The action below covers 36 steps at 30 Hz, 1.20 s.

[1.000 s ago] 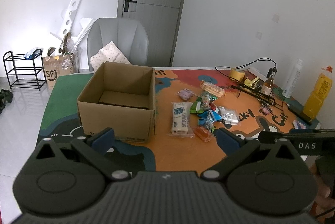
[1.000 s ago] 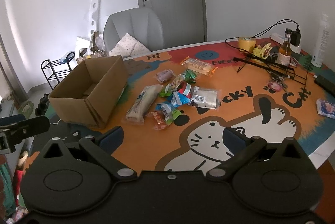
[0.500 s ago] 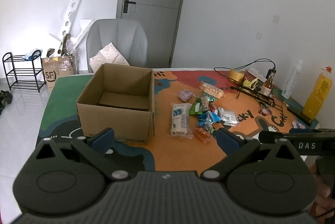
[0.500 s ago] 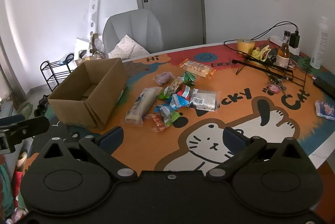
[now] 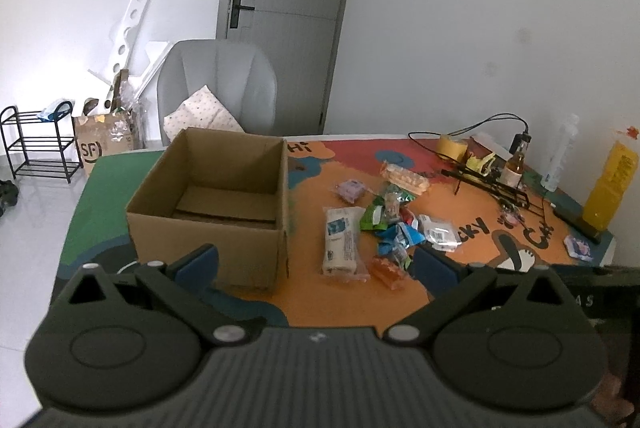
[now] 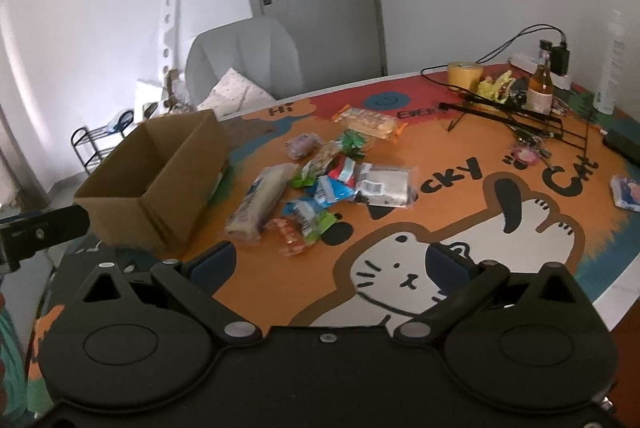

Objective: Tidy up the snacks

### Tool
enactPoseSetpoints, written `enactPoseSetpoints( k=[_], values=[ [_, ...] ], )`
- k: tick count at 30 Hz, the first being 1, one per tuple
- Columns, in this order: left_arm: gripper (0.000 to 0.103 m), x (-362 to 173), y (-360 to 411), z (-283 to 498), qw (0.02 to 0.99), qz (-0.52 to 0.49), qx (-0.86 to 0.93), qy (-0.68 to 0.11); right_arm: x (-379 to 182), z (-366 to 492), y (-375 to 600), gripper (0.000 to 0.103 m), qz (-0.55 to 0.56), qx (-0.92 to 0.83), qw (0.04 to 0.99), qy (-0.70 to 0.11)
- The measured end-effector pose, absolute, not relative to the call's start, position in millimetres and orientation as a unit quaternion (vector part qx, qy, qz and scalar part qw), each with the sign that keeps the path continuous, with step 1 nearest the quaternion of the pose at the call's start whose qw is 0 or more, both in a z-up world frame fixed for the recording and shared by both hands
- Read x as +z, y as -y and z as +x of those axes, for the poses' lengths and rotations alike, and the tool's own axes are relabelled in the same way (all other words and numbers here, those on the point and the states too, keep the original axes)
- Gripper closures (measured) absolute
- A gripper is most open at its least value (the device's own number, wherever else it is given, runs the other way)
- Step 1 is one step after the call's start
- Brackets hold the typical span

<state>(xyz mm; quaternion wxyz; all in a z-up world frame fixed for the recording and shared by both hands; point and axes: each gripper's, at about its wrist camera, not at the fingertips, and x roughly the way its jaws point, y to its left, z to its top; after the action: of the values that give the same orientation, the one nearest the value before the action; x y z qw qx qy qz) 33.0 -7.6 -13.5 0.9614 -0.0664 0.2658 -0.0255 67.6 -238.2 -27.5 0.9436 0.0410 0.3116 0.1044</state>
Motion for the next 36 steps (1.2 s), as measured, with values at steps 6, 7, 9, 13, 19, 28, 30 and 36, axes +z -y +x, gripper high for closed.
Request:
enactPoseSetpoints(
  k=[6, 7, 9, 13, 19, 28, 30, 36],
  values=[
    [0.0, -24.5, 11.2, 53.5, 0.958, -0.071, -0.032, -0.277, -39.3, 82.6, 251.0, 0.0, 0.057, 0.095, 0.944, -0.311],
    [0.0, -26.6, 12.5, 56.8, 0.957, -0.071, -0.034, -0.279, -41.3, 85.3, 253.6, 0.0, 0.06, 0.092, 0.944, -0.311],
    [0.0, -30.2, 14.3, 61.8, 0.957, -0.073, -0.039, -0.279, -45.8, 90.9, 258.2, 0.0, 0.066, 0.087, 0.944, -0.312],
    [0.0, -36.0, 17.2, 70.9, 0.955, -0.08, -0.048, -0.281, -55.3, 102.7, 266.2, 0.0, 0.078, 0.087, 0.94, -0.322],
    [0.0, -45.3, 23.9, 87.2, 0.952, -0.082, -0.052, -0.291, -68.8, 116.7, 272.8, 0.0, 0.08, 0.081, 0.936, -0.334],
    [0.002, -52.7, 36.5, 106.5, 0.952, -0.084, -0.065, -0.287, -85.1, 133.8, 287.0, 0.0, 0.089, 0.078, 0.931, -0.344],
    [0.002, -55.3, 40.0, 112.2, 0.951, -0.085, -0.065, -0.29, -89.1, 137.3, 289.2, 0.0, 0.092, 0.081, 0.93, -0.347],
    [0.003, -61.4, 47.1, 123.4, 0.949, -0.09, -0.07, -0.294, -97.0, 147.1, 291.6, 0.003, 0.088, 0.098, 0.929, -0.346]
  ],
)
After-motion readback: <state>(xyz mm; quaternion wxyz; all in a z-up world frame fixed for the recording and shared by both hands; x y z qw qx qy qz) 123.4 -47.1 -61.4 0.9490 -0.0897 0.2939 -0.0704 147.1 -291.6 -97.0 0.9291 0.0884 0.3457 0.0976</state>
